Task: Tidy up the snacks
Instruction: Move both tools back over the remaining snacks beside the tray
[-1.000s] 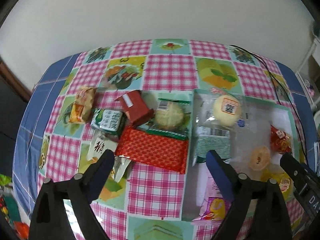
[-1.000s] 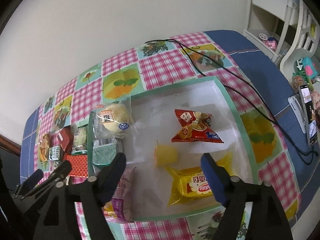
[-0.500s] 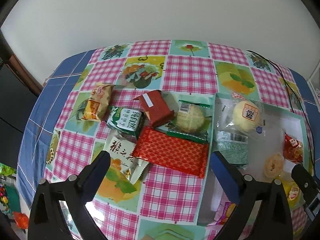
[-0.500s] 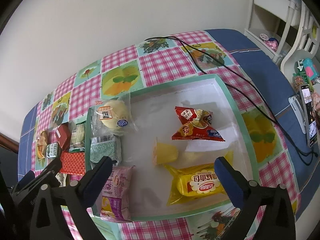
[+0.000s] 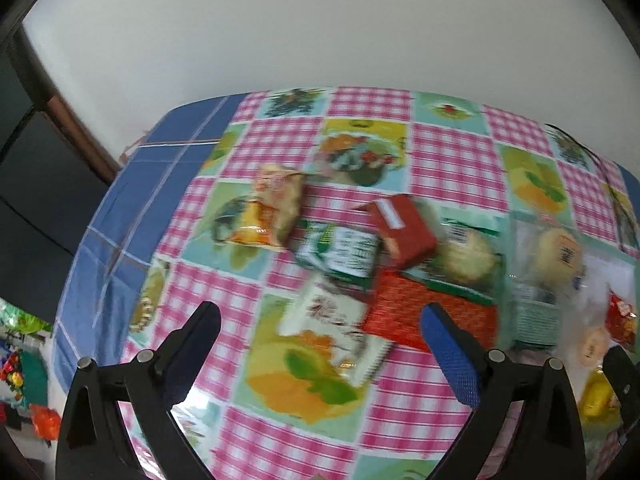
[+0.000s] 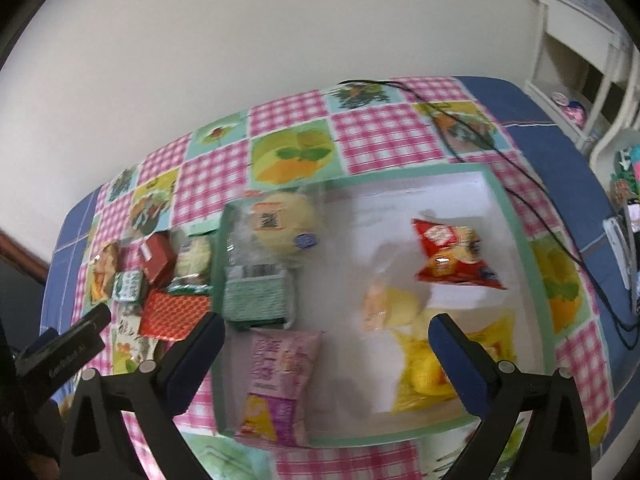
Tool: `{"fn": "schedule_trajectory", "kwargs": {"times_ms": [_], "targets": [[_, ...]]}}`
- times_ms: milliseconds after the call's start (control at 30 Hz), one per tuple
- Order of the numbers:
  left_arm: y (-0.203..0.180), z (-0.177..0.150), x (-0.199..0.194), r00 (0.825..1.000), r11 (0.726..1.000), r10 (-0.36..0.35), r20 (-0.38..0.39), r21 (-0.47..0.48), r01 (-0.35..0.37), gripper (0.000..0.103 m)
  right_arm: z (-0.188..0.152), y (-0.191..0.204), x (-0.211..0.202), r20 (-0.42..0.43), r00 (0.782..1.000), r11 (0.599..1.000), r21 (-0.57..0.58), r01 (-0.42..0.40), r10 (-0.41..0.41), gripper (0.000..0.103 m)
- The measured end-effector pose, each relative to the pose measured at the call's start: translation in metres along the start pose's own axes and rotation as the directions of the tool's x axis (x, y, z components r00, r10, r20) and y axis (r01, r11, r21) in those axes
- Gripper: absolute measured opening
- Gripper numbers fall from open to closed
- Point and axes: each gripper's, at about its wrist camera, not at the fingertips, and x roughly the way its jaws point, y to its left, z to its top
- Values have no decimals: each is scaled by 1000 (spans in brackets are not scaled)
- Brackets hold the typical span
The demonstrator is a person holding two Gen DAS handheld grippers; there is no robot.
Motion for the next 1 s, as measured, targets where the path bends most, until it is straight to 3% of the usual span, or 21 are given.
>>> {"fn": "schedule_trajectory", "kwargs": {"times_ms": [267, 433, 833, 1000], "targets": [[50, 2, 12, 999, 994, 28, -30, -109, -31, 100, -9, 47, 13, -72, 996, 996, -74, -54, 48, 103], [61, 0, 26, 997, 989, 32, -68, -144, -42, 100, -14, 76, 23, -98, 991, 987, -121, -102, 91, 103], [44, -2, 74, 988, 986, -5, -157, -166, -22, 100, -14, 97, 50, -105, 993, 984, -166, -69, 52, 103], [31, 1, 86, 990, 987, -22, -136, -163, 0, 100, -13, 97, 52, -100, 994, 983, -171, -61, 45, 103]]}}
